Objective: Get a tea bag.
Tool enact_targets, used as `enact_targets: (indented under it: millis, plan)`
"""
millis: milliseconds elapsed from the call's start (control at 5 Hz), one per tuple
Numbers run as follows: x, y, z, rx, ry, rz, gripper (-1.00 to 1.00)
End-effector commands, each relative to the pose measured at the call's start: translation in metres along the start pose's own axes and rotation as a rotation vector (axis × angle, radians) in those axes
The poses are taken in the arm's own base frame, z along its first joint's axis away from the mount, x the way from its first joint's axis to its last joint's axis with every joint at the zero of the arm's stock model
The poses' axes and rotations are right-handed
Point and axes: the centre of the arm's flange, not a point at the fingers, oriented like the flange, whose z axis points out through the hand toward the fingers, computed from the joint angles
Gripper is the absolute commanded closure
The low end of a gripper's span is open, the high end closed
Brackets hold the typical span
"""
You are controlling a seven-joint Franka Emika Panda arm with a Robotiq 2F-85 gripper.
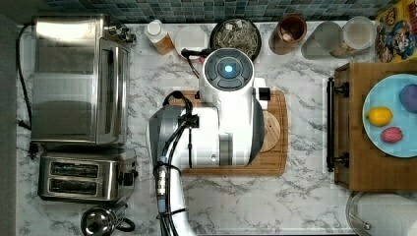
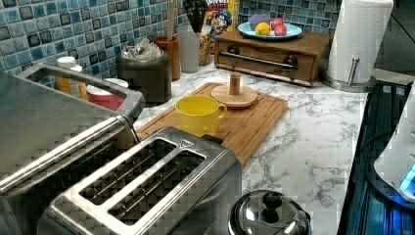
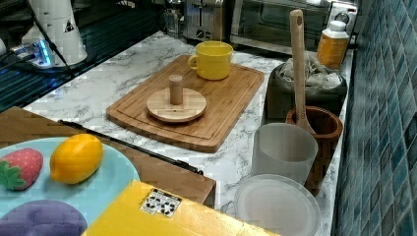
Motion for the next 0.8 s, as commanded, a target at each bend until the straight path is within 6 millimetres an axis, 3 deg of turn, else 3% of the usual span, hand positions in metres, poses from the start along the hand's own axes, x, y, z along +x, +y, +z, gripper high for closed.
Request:
enact_targets:
  millis: [200, 800]
  plan:
    - [0.000, 0.000, 0.000, 0.003, 0.000, 0.000, 1.00]
    - [0.023, -0.009, -0.031, 0.131, 0.210, 0.148, 1.00]
